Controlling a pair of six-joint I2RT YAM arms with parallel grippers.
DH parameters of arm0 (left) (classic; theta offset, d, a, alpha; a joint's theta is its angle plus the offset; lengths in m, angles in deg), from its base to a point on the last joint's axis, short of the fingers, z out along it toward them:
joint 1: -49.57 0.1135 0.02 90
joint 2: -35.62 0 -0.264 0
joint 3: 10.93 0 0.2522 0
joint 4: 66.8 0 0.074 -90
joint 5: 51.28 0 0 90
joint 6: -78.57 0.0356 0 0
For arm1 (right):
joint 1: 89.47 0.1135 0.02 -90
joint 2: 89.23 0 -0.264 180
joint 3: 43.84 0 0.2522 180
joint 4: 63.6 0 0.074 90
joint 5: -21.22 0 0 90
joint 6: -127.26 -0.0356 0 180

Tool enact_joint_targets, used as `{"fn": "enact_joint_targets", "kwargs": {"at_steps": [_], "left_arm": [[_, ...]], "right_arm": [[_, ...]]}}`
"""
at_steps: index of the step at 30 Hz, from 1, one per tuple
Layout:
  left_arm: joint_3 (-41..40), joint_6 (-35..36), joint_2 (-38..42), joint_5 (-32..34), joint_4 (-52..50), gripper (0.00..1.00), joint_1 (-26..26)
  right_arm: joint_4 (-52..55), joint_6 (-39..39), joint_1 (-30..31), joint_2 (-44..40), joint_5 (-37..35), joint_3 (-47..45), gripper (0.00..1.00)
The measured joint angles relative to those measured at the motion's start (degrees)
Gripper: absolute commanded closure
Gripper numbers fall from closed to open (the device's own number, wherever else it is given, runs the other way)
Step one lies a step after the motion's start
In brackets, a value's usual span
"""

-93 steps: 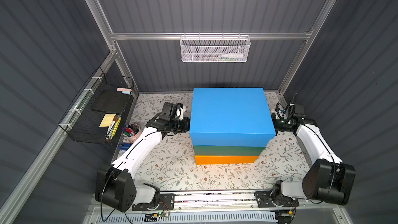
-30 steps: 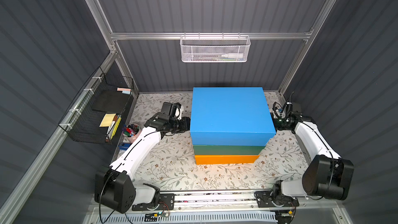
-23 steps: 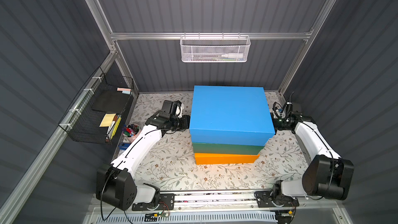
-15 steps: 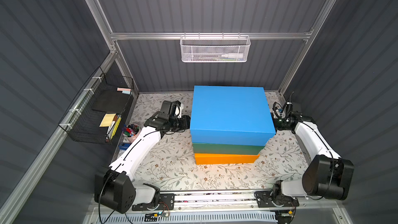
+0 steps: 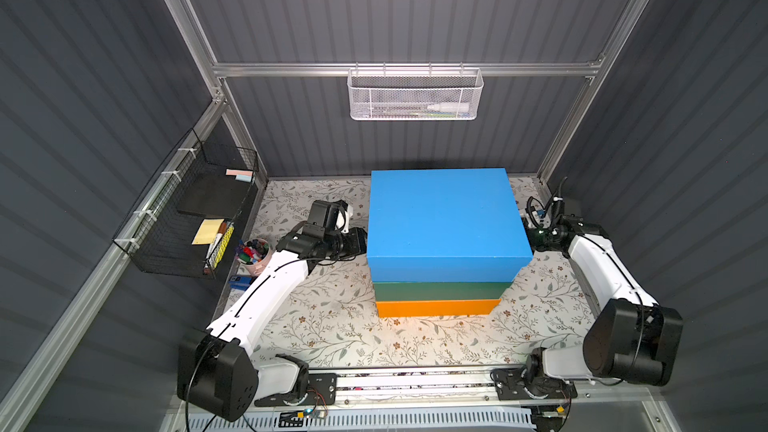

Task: Stack the shoeboxes
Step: Adjust the shoeboxes in the shoebox.

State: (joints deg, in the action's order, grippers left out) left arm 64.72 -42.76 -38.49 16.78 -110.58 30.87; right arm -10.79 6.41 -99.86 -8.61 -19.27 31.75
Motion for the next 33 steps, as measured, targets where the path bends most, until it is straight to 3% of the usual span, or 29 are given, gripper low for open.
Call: {"fn": "enact_joint_targets", "kwargs": {"at_steps": [2,4,13,16,24,33], "left_arm": [[-0.04,0.02,0.0,0.11,-0.02,0.48,0.0],[-0.07,0.0,0.0,0.31,-0.07,0.39,0.0],[0.24,0.07,1.07,5.84,-2.67,0.25,0.0],[1.11,0.22,1.05,7.37,-3.63,0.24,0.0],[3.82,0.96,0.94,8.26,-4.09,0.18,0.0],[6.25,2.67,0.94,8.74,-4.9,0.19,0.0]], "right_arm": [[0.0,-0.02,0.0,0.0,0.0,0.0,0.84],[0.02,-0.02,0.0,0.0,-0.15,0.0,0.79],[1.64,1.51,-0.72,0.83,-1.55,0.57,0.33],[2.36,2.03,-1.25,1.55,-2.01,1.68,0.23],[3.93,3.39,-3.93,1.95,-1.84,4.17,0.2],[5.35,3.91,-5.55,0.26,-1.84,3.74,0.23]]}}
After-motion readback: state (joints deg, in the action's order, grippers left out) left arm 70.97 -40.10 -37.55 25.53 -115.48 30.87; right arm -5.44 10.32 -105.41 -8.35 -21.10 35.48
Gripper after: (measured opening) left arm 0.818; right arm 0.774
